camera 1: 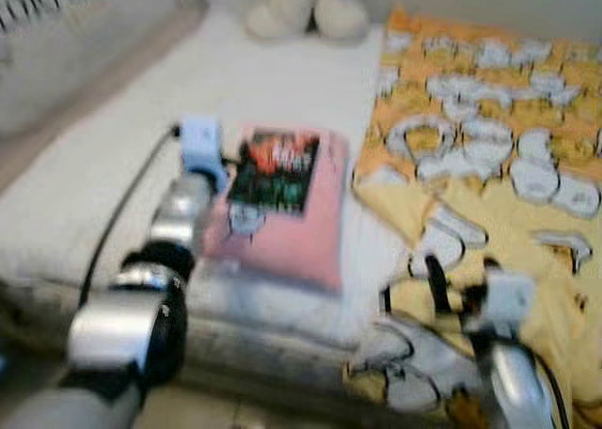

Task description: Clean up the room

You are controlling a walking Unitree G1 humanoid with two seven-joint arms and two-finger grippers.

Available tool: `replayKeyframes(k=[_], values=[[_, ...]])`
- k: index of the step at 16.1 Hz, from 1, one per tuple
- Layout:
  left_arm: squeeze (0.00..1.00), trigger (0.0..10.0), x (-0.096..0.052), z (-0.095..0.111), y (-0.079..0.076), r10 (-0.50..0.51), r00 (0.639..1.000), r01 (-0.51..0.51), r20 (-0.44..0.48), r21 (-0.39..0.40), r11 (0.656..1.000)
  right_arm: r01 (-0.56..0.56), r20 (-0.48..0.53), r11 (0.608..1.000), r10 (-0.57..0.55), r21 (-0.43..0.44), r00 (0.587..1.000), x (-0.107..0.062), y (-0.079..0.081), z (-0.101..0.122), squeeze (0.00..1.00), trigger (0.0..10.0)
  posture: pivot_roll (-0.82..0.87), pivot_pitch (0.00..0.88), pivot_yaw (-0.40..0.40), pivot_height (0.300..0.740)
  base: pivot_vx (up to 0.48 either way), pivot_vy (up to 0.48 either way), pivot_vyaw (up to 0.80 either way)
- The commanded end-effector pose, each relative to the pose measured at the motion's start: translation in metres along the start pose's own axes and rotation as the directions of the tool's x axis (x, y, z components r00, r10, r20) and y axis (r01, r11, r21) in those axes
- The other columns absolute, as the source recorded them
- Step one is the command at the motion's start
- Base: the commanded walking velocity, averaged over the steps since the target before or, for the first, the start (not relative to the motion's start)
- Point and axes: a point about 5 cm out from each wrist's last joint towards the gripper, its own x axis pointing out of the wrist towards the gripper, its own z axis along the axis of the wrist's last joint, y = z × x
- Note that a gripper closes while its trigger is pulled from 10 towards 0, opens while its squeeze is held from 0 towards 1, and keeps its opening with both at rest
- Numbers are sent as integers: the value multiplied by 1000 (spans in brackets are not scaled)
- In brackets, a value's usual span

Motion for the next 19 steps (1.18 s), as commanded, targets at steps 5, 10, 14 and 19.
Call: replayKeyframes(k=[5, 10, 14, 19], values=[[0, 10000, 0, -13, -11, -54, 993, 47, -102, -68, 997, -24, -90, 1000, 23, -11, 996, -45, 10, 9, 0, 10000, -296, 82, -13, 740, 0, 0, 0], [0, 10000, -1, -19, -7, 3, 993, -10, -118, -57, 998, 0, -146, 1000, -2, -11, 989, -70, 9, 17, 0, 10000, -336, 132, -20, 740, 0, 0, 0], [0, 10000, -3, -24, -5, 3, 990, -11, -138, -57, 998, -6, -175, 1000, 4, -6, 985, -75, 12, 17, 0, 10000, -327, 145, -22, 740, 0, 0, 0], [0, 10000, -5, -28, -14, -89, 987, 78, -133, -82, 994, 3, -198, 1000, -4, -5, 980, -77, 10, 16, 0, 10000, -322, 146, -10, 740, 0, 0, 0]])
